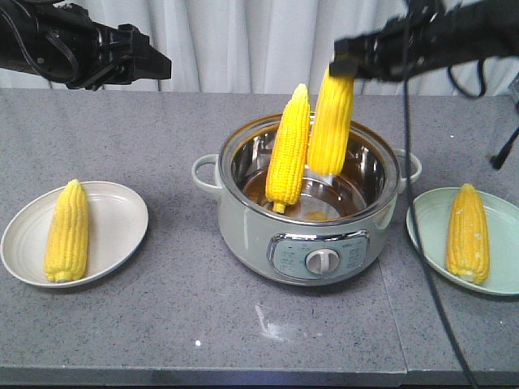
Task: Distribute corn equally
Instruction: 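Lift the grasped corn cob out of the pot with the right gripper, then lower the left gripper onto the last corn cob in the pot and close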
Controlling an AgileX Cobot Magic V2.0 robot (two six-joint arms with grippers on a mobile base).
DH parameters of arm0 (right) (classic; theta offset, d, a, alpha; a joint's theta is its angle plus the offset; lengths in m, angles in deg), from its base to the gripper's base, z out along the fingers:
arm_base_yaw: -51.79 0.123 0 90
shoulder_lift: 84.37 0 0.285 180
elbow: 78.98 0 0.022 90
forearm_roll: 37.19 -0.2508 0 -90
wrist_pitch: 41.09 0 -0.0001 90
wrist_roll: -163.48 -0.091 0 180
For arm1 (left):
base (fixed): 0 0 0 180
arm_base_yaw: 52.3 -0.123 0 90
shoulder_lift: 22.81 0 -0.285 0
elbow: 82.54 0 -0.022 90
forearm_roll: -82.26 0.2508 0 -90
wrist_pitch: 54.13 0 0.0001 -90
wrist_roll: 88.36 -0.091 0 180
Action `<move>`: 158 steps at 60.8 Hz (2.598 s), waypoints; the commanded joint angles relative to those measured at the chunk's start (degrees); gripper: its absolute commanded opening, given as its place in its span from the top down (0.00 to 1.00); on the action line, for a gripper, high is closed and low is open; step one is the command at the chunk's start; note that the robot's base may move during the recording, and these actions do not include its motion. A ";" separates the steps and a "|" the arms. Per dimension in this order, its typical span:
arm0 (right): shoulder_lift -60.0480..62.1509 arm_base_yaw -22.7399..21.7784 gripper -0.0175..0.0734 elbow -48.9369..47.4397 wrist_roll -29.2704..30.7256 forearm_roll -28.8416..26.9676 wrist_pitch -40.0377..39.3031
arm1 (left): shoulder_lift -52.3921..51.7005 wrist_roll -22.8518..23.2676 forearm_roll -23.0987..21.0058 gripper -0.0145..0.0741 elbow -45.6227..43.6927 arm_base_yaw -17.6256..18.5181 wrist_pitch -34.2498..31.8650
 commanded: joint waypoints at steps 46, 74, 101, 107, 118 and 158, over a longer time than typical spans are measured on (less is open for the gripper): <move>20.79 -0.21 0.81 -8.48 -7.63 18.95 -0.90 | 4.29 -0.54 -1.65 0.31 -1.67 18.43 -22.69; 20.79 -0.21 0.81 -8.48 -7.58 19.00 -0.58 | 16.19 -0.40 -1.73 0.31 -11.38 20.26 -26.37; 20.79 -0.21 0.81 -8.48 -7.41 21.74 -0.12 | 23.15 3.57 0.33 0.31 -18.14 20.26 -21.98; 20.79 -0.21 0.81 -8.48 -7.41 21.74 -0.12 | 24.03 4.58 1.34 0.31 -18.14 20.26 -21.44; 20.79 -0.21 0.81 -8.48 -7.41 21.74 -0.12 | 25.36 4.52 1.23 0.31 -18.14 20.33 -19.98; 20.79 -0.21 0.81 -8.48 -7.62 21.74 0.36 | 24.82 4.35 0.82 0.85 -18.14 20.90 -17.22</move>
